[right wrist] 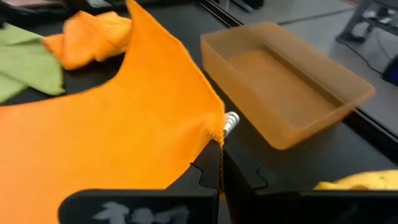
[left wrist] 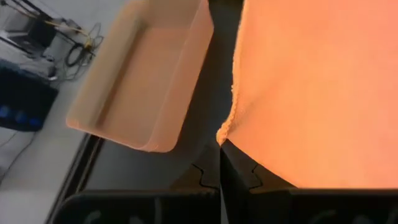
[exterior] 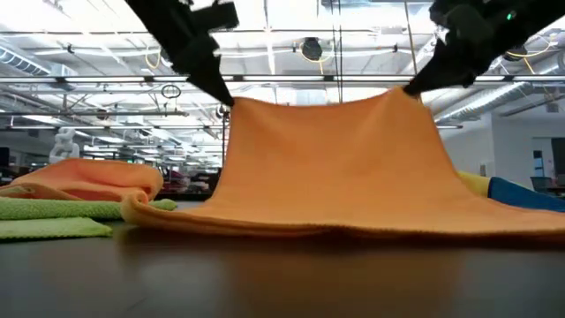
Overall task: Fold microfiber towels
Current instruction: Fold the right orange microfiber towel
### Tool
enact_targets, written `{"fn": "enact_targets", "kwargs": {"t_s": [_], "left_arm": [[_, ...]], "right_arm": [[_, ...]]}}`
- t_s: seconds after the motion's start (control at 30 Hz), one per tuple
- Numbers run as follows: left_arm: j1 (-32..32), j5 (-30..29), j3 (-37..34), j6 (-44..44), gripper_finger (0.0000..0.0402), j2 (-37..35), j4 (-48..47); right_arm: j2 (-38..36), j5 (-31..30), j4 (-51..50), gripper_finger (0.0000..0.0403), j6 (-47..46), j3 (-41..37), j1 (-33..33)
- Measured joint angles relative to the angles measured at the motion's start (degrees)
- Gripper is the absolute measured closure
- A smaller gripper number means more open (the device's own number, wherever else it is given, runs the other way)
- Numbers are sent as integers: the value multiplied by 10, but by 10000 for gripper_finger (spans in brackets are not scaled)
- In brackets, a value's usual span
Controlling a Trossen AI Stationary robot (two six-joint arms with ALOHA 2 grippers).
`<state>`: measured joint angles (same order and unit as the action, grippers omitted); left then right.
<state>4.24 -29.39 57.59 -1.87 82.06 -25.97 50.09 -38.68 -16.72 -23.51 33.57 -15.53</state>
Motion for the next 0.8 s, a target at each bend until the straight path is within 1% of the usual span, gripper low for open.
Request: {"fn": "enact_targets", "kwargs": {"t_s": [0.07,0.13,0.23,0.27,0.47,0.63,0.8], "left_arm": [[-8,27,-11,14,401,0,17],[-7,51,-17,23,401,0,23],[11,88,-18,39,401,0,18],[21,94,-18,43,401,0,20],[89,99,-18,58,401,0,24],[139,99,-19,34,401,0,23],[180,100,-46,31,401,0,73]], "right_arm": [[0,23,6,403,-11,-7,12],[0,61,25,403,-22,-11,16],[0,131,60,403,-28,-11,7],[2,145,69,403,-30,-11,-1],[34,152,87,403,-53,-11,-62],[82,152,96,403,-78,-11,-102],[122,157,114,403,-105,-11,-139]]}}
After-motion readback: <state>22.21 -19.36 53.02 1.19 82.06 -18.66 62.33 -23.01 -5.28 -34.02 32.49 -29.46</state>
